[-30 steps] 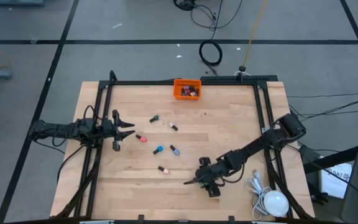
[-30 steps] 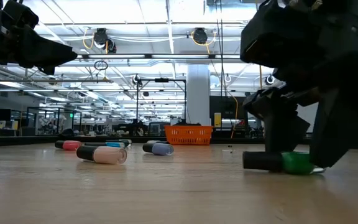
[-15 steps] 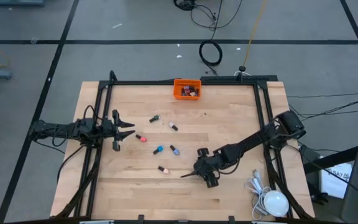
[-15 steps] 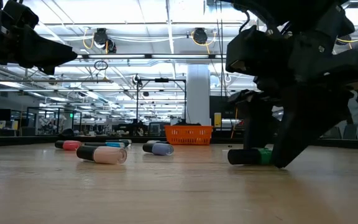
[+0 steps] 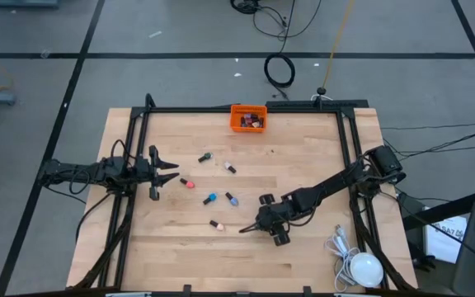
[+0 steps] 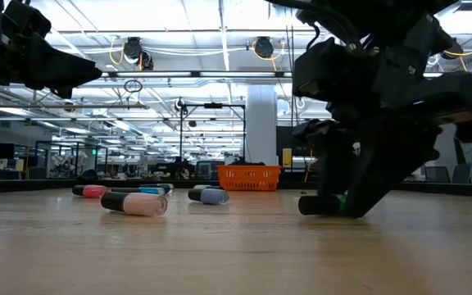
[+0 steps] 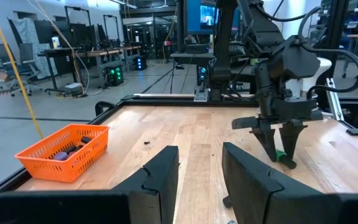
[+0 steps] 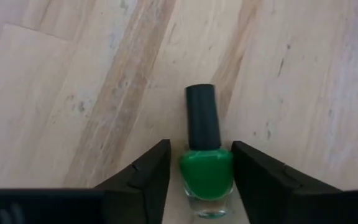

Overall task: Pick & Place Nail Polish
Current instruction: Put the green nail polish bottle into the basket

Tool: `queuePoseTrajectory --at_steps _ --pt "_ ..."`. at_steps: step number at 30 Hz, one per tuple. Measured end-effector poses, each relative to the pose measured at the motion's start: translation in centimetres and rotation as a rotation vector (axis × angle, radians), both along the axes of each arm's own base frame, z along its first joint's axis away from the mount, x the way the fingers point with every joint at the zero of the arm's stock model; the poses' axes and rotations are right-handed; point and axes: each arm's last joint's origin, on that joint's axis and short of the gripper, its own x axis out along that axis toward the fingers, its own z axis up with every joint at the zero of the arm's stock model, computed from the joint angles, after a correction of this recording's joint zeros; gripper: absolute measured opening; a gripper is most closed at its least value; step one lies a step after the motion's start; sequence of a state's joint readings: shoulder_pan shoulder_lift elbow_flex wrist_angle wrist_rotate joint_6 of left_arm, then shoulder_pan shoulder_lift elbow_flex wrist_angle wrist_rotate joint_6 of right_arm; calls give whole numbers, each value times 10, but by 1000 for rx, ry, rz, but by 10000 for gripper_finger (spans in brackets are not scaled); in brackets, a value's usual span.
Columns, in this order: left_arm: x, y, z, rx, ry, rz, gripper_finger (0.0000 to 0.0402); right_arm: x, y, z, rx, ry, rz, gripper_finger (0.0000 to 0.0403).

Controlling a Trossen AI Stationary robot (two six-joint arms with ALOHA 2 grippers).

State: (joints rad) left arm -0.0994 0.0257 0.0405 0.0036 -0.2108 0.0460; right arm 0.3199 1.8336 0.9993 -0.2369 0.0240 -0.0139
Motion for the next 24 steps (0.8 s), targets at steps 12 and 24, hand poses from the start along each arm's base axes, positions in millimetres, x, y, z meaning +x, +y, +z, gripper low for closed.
queuePoseTrajectory --at_steps 12,24 --pt "0 0 0 0 0 0 124 3 -8 0 -15 -12 29 108" --pt "0 0 0 1 1 0 124 1 -39 66 8 -265 -121 108"
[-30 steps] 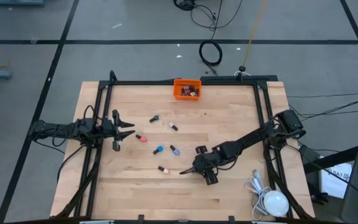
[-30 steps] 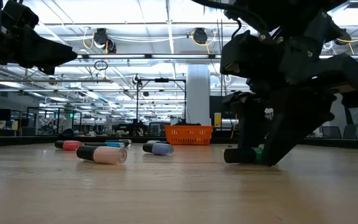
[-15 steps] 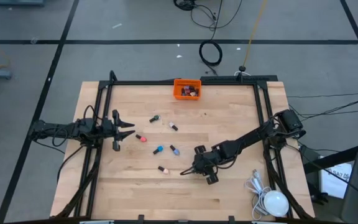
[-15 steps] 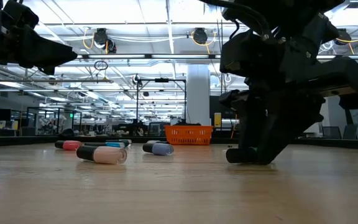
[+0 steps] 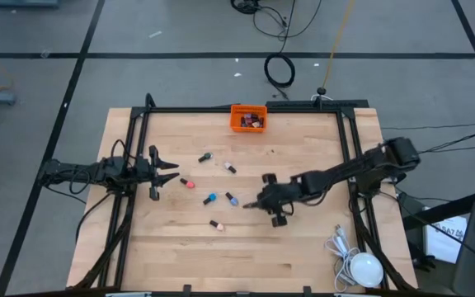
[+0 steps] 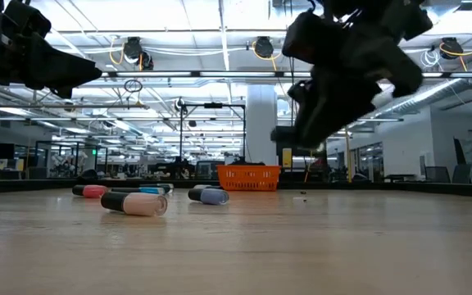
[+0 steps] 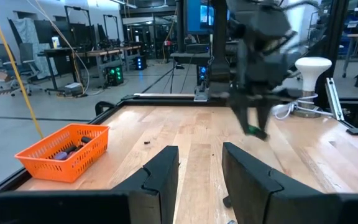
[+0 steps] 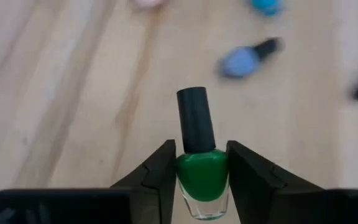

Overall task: Pick & Place Nail Polish
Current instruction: Put the green nail polish bottle into the basket

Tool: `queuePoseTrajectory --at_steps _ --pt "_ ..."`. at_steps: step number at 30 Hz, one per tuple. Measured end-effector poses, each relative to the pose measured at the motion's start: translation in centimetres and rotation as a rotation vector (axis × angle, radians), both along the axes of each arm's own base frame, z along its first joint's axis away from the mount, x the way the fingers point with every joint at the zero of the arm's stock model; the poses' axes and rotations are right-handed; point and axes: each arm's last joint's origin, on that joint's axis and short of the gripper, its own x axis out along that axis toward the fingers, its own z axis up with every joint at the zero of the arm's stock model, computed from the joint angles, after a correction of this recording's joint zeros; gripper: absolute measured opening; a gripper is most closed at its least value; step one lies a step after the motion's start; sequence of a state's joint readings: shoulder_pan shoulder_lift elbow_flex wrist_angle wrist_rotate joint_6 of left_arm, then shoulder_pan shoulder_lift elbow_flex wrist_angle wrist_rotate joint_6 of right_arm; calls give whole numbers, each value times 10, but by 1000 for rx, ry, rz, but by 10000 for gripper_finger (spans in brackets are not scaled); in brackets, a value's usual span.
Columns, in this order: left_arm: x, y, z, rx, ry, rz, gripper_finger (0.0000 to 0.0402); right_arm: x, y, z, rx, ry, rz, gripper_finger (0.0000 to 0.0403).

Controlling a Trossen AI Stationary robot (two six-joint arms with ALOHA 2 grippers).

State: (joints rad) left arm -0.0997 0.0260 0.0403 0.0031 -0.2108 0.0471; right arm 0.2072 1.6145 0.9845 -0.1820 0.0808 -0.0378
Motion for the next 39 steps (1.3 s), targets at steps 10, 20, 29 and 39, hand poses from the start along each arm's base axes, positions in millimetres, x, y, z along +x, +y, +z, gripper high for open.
queuePoseTrajectory --at_steps 10,20,29,39 --pt "0 0 0 1 1 0 124 -12 -36 20 362 -506 47 108" --pt "0 0 0 -1 -1 5 124 -26 -20 41 647 -803 301 108" --pt "0 0 0 -1 0 5 124 -36 9 57 716 -920 505 108" --pt "0 0 0 -1 -1 5 124 -54 35 78 727 -1155 728 108"
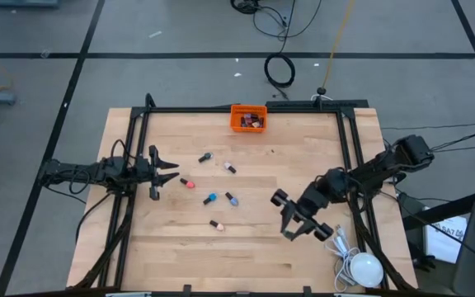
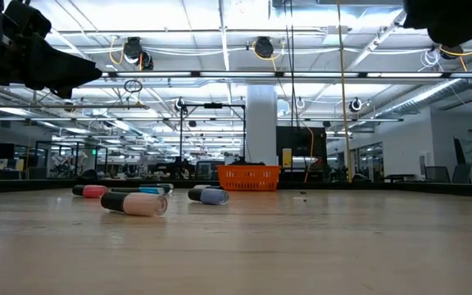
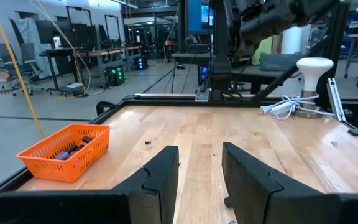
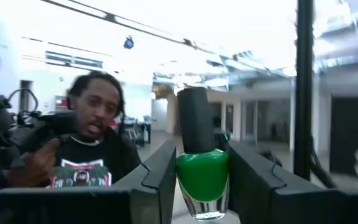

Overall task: Pick & Place Nail Polish
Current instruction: Put the green nail polish bottle into the basket

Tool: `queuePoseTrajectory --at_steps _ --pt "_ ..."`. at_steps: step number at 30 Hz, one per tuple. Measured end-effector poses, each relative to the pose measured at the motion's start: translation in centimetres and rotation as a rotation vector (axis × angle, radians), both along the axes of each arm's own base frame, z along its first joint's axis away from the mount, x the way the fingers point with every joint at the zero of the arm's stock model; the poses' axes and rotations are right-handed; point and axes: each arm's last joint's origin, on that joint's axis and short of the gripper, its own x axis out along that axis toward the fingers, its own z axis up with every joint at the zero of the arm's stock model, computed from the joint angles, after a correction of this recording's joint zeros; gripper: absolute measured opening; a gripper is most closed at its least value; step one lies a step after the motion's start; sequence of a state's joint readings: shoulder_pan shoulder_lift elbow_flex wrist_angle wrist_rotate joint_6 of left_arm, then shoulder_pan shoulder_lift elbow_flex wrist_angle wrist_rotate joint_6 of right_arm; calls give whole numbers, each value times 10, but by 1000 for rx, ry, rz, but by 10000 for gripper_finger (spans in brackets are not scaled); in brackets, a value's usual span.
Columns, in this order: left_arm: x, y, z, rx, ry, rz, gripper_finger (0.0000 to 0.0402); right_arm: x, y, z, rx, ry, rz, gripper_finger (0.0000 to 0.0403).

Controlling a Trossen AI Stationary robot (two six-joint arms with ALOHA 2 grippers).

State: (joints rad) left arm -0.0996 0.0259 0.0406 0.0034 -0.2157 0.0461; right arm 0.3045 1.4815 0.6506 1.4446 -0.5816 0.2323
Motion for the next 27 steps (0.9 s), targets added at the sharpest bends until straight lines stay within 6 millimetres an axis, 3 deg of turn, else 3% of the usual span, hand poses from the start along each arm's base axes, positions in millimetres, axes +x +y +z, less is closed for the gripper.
queuePoseTrajectory --at_steps 27 --pt "0 0 0 0 0 0 124 -3 6 2 -18 -52 5 108"
